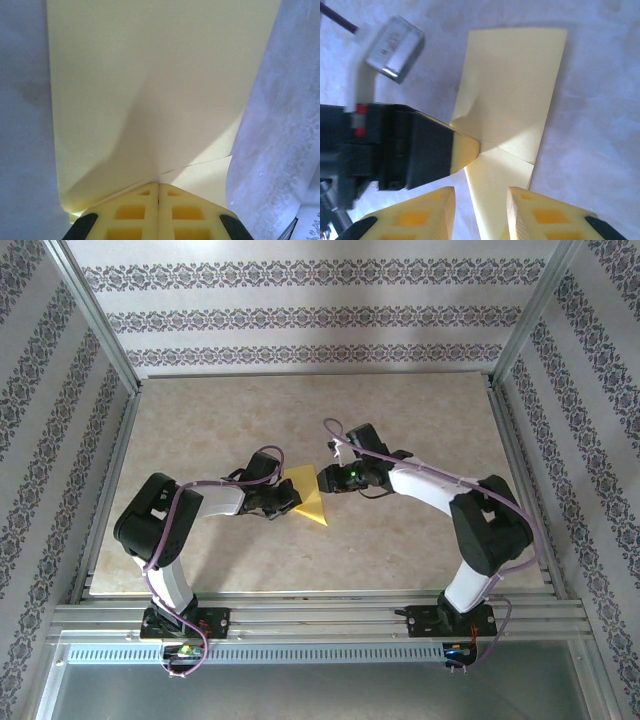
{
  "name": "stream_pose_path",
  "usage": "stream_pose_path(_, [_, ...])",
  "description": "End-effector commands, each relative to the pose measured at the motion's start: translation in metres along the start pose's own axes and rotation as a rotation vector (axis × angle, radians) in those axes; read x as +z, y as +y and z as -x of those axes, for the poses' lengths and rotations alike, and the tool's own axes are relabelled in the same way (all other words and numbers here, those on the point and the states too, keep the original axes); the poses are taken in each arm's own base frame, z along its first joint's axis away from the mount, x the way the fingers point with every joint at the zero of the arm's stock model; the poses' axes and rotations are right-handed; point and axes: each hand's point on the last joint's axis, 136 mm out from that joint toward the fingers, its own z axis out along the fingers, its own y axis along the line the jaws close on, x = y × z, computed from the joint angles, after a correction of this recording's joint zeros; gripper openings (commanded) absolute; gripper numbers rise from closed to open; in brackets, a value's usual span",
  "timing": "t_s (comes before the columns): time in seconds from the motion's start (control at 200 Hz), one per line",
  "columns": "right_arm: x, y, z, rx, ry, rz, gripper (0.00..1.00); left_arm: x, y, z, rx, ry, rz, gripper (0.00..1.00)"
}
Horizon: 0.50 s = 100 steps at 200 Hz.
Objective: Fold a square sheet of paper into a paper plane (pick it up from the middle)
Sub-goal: Third fold the triangle at the center of the table.
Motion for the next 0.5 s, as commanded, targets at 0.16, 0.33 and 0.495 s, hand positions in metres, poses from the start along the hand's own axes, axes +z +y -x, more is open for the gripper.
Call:
stream_pose_path(0.16, [0.017,0.019,-0.050,0.033,0.194,0.045,0.19,0.010,0.068,-0.029,-0.044,0.073,0.247,0.03])
stream_pose_path(0.33, [0.038,0.027,-0.058,0.018,0.252,0.053,0.14,0.009,0.067,-0.028,-0.041,0.075,0.248,0.03])
stream_pose_path(0.495, [0.053,0.023,-0.063,0.011,0.286,0.027,0.11,0.009,0.067,-0.029,-0.038,0.077,0.252,0.03])
